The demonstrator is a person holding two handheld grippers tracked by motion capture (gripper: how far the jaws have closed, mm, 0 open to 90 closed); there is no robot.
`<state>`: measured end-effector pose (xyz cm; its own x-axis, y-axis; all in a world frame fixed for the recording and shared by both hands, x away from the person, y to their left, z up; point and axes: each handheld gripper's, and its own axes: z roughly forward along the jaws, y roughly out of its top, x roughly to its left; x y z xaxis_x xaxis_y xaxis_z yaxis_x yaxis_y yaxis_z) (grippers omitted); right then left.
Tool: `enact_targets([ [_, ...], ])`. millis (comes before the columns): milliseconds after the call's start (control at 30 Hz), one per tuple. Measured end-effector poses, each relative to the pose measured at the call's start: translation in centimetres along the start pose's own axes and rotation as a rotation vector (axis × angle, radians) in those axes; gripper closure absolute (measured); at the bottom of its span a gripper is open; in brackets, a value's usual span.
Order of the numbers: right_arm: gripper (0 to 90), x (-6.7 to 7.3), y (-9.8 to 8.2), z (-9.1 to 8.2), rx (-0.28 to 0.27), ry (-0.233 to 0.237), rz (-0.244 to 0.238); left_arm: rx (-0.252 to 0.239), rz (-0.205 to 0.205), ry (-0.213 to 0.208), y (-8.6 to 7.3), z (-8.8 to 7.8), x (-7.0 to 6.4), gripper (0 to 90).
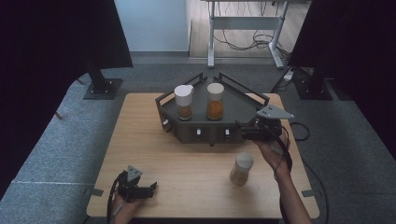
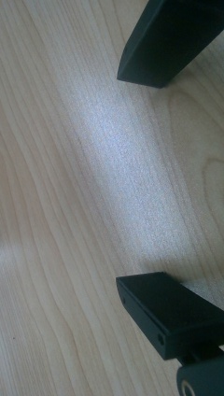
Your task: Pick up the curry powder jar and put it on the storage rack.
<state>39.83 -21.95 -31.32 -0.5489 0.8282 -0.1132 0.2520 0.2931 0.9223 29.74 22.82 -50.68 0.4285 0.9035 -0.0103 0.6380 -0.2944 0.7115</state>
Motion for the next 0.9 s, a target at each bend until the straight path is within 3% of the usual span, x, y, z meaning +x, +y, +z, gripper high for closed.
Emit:
enact_targets([
  [400,7.8,0.2,-1.3,-1.2,-0.004,-0.001,0.008,-0.003,-0.001,0.000,0.0,0.0,0.0,3.0],
  [900,7.7,-0.1,-3.2,-2.9,0.003,-0.034,0.025,0.009,0.002,0.001,0.0,-0.1,0.0,3.1],
])
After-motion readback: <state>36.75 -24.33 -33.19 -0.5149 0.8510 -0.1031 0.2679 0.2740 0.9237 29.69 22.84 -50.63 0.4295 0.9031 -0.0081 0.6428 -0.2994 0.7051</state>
